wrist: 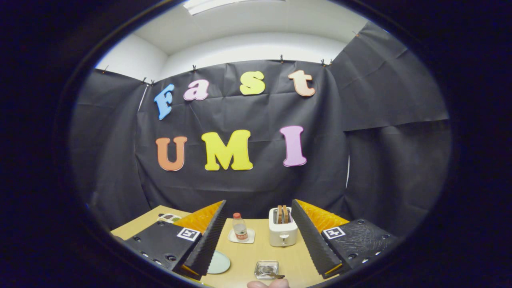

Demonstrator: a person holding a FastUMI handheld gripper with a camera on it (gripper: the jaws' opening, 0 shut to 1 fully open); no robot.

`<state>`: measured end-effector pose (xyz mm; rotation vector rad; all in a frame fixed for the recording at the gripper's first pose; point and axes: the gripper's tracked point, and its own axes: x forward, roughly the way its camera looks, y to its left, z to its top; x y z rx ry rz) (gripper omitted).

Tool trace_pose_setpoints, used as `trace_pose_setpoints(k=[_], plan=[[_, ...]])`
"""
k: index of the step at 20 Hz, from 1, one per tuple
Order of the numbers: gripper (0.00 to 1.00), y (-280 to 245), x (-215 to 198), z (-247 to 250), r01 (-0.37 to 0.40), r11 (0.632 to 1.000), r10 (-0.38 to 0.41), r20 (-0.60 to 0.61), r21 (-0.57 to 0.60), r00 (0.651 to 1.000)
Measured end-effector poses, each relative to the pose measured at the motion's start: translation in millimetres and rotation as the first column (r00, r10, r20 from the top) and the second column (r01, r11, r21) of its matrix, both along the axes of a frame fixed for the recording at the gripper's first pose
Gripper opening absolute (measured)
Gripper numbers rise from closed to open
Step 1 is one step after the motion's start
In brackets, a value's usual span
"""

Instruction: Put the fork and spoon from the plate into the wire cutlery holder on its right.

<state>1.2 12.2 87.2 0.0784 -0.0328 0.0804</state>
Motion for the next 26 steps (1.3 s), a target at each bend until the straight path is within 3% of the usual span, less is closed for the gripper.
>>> trace_pose_setpoints(k=[26], plan=[[0.96,10,-1,7,-0.027,0.999,0.028,0.014,-0.029,1.0]])
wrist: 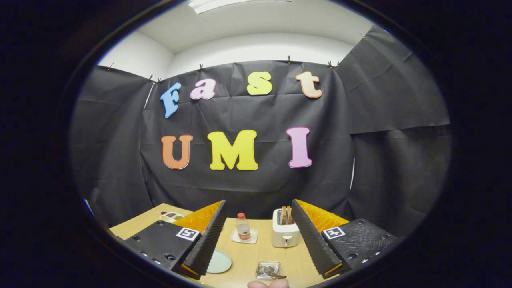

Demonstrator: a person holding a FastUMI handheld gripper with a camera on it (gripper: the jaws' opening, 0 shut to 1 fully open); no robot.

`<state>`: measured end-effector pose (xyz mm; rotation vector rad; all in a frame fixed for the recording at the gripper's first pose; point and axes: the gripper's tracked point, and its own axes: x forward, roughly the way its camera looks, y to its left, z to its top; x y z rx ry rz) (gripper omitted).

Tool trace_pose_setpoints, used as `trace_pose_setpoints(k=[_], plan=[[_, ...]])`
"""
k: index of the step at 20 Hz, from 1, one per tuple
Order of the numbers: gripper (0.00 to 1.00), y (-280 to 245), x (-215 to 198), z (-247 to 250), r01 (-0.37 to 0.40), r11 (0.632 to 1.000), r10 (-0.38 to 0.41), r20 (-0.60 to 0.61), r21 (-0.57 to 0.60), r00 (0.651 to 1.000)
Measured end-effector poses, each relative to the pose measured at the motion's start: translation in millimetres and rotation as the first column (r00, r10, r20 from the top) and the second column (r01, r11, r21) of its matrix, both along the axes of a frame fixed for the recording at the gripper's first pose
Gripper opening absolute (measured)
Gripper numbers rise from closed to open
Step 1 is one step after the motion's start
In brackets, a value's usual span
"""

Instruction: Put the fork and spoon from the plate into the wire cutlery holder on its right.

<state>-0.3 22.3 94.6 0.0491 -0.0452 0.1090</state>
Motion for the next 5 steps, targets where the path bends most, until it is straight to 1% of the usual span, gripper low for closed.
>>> trace_pose_setpoints(k=[5], plan=[[0.96,-0.7,-0.6,-1.6,0.006,1.0,-0.006,-0.009,0.015,1.0]])
